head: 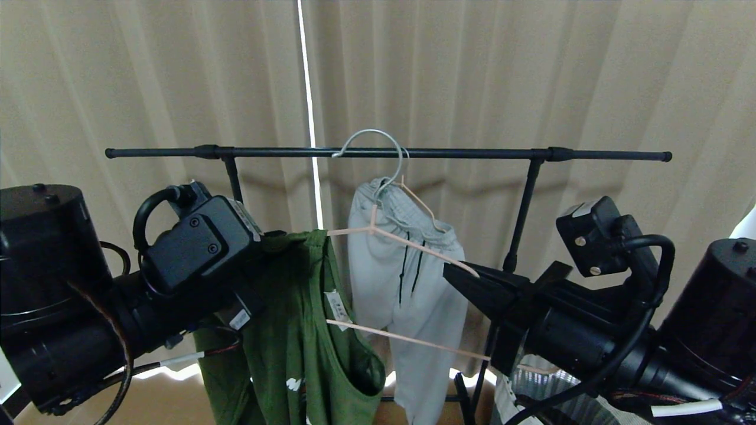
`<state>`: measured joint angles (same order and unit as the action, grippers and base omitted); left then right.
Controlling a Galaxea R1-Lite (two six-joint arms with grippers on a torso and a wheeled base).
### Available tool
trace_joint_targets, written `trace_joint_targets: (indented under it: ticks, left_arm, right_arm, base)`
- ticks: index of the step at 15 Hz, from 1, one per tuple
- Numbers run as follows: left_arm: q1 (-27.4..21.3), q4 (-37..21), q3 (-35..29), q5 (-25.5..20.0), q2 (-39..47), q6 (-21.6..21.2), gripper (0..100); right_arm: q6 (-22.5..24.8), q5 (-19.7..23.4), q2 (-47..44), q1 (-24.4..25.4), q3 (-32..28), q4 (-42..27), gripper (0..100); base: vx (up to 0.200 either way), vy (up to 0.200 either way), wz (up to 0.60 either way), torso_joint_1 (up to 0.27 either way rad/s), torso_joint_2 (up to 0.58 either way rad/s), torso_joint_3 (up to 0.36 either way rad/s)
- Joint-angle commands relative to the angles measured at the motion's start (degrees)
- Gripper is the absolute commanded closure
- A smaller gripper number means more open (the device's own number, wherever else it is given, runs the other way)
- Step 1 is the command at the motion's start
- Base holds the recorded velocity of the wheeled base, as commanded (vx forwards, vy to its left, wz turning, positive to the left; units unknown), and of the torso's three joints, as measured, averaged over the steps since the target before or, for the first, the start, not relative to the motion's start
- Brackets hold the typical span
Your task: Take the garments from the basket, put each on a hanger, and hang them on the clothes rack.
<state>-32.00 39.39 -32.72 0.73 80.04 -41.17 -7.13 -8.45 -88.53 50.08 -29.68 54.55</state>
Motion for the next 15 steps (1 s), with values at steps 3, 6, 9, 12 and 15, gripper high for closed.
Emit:
trace_joint_targets:
  ticks: [3, 6, 9, 12, 15]
  left_arm:
    - [3.5, 1.5, 1.4, 3.5, -0.2, 0.1, 100]
    - [7.5, 1.5, 2.3, 7.4, -1.6, 1.9, 100]
    - [7.3, 1.5, 0.6, 13.7, -1.6, 7.1, 100]
    - [7.0, 1.9, -2.7, 14.6, -0.2, 11.9, 100]
    - [4.9, 1.9, -4.5, 14.0, -0.2, 14.4, 100]
  right_arm:
    - [0.9, -0.4, 0.1, -0.3, 0.2, -0.1, 0]
    - [2.2, -0.3, 2.6, -2.3, 3.1, 0.5, 0]
    - [2.6, -0.4, 2.7, -2.3, 6.5, 0.5, 0]
    - [2.7, -0.3, 2.7, -2.3, 8.9, 0.5, 0]
    - [2.6, -0.1, 2.1, -2.2, 11.6, 0.4, 0]
  base:
    - [0.0, 0.0, 0.0, 0.0, 0.0, 0.0]
    - [0.0, 0.0, 0.0, 0.0, 0.0, 0.0]
    - [0.0, 0.0, 0.0, 0.0, 0.0, 0.0]
    - [0.0, 0.0, 0.0, 0.0, 0.0, 0.0]
    - [0.0, 0.0, 0.0, 0.0, 0.0, 0.0]
